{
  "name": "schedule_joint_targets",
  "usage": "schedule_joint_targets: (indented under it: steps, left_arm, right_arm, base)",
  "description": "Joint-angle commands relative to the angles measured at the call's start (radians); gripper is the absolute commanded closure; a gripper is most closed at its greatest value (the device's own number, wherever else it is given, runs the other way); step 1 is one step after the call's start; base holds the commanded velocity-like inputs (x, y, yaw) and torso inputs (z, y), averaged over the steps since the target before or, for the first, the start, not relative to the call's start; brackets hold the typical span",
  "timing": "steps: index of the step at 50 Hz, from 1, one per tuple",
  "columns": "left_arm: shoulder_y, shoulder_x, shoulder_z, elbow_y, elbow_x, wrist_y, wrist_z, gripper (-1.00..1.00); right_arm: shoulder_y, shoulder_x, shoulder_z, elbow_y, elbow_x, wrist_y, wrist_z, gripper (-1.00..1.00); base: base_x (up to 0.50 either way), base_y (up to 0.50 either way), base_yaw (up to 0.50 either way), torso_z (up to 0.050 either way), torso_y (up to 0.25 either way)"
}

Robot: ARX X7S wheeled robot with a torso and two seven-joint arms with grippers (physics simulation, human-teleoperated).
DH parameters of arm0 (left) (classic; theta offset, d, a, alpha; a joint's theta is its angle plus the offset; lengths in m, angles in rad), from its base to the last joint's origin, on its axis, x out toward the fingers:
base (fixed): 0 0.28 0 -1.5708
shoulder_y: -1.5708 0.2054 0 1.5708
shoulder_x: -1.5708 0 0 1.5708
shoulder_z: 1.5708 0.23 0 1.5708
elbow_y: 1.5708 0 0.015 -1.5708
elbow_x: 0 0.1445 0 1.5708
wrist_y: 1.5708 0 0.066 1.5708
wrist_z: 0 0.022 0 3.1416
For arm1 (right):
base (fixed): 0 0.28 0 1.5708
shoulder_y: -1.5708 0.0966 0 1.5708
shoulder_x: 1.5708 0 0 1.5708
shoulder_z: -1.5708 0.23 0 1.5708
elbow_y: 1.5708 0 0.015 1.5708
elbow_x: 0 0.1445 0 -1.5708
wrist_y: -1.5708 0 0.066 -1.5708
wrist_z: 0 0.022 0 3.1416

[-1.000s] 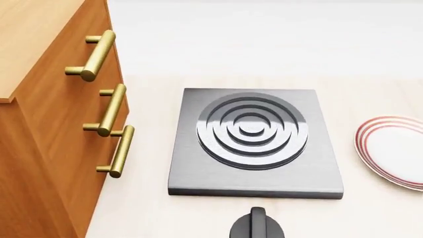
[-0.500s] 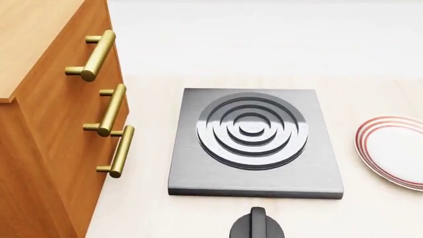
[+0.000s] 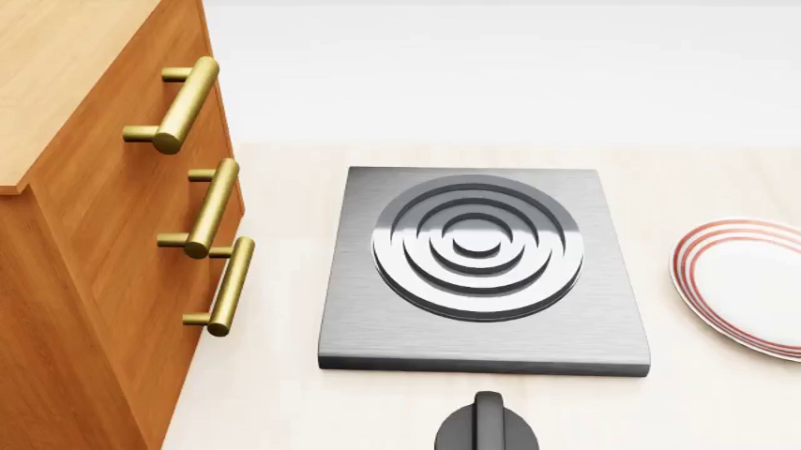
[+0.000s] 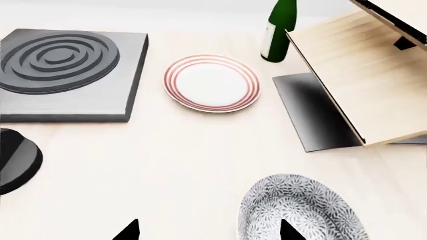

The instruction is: Put the bowl on the stove.

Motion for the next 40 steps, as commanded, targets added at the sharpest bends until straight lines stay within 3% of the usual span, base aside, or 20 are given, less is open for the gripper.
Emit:
schedule_joint_targets:
  steps: [1,22,40]
  left_arm:
    - [0.004,0.021,-0.024,-0.003,-0.020,0.023,0.036,-1.00]
    - [0.012,0.021,-0.010,-0.007,-0.006,0.036,0.045,-1.00]
    - [0.012,0.010,-0.008,-0.004,0.000,0.043,0.038,-1.00]
  right_arm:
    - [-0.016,-0.018,-0.029,0.031,-0.055,-0.019,0.003,-1.00]
    - [0.226,0.056,-0.447,0.227,-0.190,-0.147,0.222,-1.00]
    - [0.343,0.000,-0.617,0.361,-0.234,-0.228,0.275,-1.00]
  base:
    - [0.00,0.00,0.00,0.000,0.000]
    - [0.00,0.00,0.00,0.000,0.000]
    - [0.00,0.00,0.00,0.000,0.000]
